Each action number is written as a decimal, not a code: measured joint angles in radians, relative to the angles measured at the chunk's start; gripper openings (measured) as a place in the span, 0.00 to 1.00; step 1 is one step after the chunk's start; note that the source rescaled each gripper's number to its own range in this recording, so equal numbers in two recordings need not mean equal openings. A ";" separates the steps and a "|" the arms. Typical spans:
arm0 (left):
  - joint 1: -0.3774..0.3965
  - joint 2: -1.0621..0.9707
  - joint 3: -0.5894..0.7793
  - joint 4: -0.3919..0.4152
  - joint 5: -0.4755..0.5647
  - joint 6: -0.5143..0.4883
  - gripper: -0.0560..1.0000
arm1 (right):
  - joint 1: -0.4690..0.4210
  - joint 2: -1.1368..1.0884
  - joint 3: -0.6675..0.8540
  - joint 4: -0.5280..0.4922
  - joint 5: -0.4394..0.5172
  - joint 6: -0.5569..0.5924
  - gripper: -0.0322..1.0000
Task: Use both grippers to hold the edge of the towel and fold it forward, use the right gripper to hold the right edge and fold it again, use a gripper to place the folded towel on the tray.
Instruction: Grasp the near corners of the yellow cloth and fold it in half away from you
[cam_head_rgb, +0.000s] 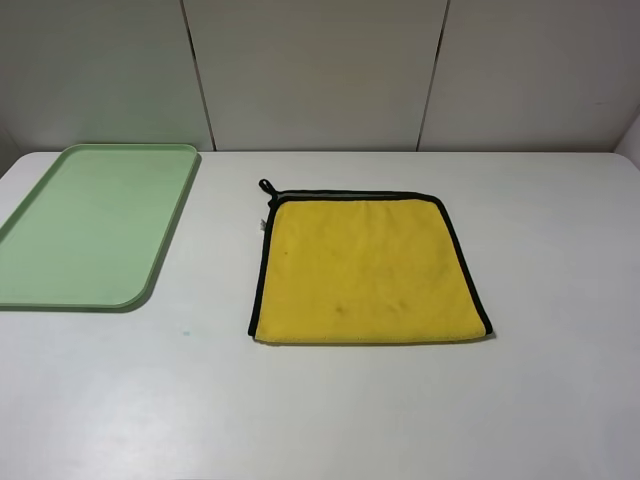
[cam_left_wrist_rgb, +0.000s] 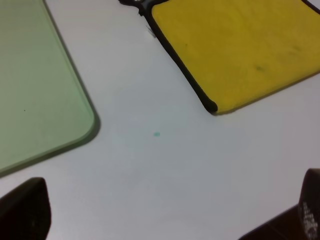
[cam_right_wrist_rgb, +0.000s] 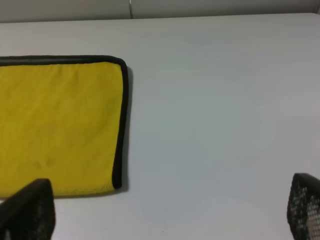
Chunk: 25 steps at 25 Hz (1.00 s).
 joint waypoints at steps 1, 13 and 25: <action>0.000 0.000 0.000 0.000 0.000 0.000 1.00 | 0.000 0.000 0.000 0.000 0.000 0.000 1.00; 0.000 0.000 0.000 0.000 0.000 0.000 1.00 | 0.000 0.000 0.000 0.000 0.000 0.000 1.00; 0.000 0.000 0.000 0.000 0.000 0.000 1.00 | 0.000 0.000 0.000 0.000 0.000 0.000 1.00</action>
